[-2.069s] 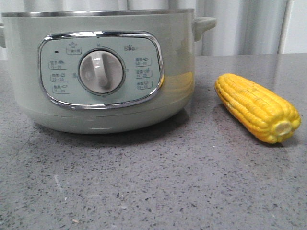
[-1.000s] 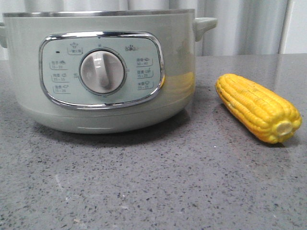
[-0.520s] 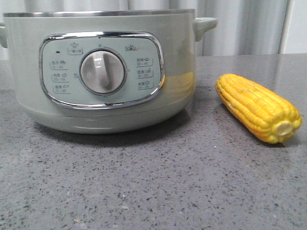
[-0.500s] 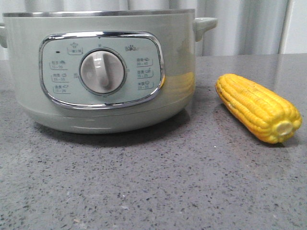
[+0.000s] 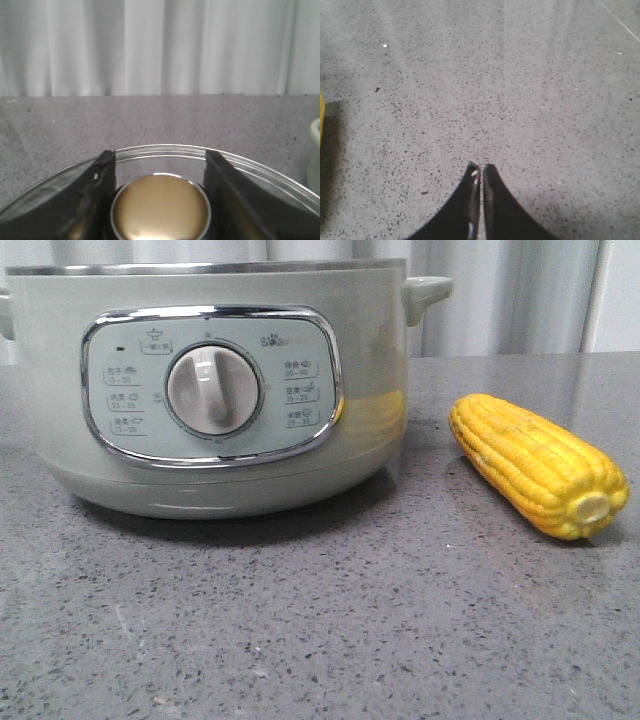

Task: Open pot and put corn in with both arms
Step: 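Lift the glass lid off the pot with the left gripper, then lower the lid onto the table beside the pot and release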

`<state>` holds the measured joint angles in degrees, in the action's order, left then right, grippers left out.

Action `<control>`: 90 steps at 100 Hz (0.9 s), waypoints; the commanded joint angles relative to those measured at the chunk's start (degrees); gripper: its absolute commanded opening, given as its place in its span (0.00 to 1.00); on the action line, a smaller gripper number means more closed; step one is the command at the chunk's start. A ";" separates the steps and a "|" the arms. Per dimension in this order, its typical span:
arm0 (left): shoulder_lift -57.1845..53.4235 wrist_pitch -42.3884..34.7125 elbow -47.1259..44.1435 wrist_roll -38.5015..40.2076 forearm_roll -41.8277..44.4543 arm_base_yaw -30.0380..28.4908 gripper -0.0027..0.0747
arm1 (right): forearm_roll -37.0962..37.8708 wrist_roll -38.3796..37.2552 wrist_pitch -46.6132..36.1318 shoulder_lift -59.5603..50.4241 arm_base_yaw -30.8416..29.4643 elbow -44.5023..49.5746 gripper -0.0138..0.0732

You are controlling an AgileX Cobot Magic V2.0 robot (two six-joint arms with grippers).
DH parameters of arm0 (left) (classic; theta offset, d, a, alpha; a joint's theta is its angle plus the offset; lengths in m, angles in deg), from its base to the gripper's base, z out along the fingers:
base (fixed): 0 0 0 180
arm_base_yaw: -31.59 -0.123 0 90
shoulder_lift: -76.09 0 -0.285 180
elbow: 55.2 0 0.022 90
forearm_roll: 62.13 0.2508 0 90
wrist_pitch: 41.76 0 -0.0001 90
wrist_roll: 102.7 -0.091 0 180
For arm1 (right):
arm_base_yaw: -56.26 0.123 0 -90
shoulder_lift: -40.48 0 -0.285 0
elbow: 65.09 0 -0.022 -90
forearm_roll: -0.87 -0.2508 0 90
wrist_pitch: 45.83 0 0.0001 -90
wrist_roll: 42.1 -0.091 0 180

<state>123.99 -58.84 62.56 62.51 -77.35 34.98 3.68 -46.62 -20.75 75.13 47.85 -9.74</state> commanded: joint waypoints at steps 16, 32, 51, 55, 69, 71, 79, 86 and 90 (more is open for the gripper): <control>8.02 -17.83 1.14 -0.23 0.19 4.30 0.01 | 0.21 0.12 -4.73 0.75 0.03 -1.57 0.07; 13.72 -21.84 1.14 0.01 0.19 5.55 0.01 | 0.21 0.12 -4.73 0.75 0.03 -1.57 0.07; 19.81 -25.90 1.14 1.46 0.19 7.70 0.01 | 0.21 0.12 -4.73 0.75 0.03 -1.57 0.07; 20.96 -27.03 1.14 1.46 0.19 7.86 0.01 | 0.21 0.12 -4.73 0.75 0.03 -1.57 0.07; 23.26 -28.51 1.14 1.46 0.19 8.01 0.01 | 0.21 0.12 -4.73 0.75 0.03 -1.57 0.07; 23.43 -28.51 1.14 1.46 0.19 8.01 0.01 | 0.21 0.12 -4.73 0.75 0.03 -1.57 0.07; 23.75 -28.51 1.14 1.46 0.19 8.01 0.01 | 0.21 0.12 -4.73 0.75 0.03 -1.57 0.07; 23.83 -28.13 1.14 1.46 0.19 8.01 0.01 | 0.21 0.12 -4.73 0.75 0.03 -1.57 0.07; 23.83 -27.86 1.14 1.46 0.19 8.01 0.01 | 0.21 0.12 -4.73 0.75 0.03 -1.57 0.07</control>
<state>148.78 -78.44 61.53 63.44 -77.65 42.57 3.66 -46.62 -20.85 75.13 47.85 -9.74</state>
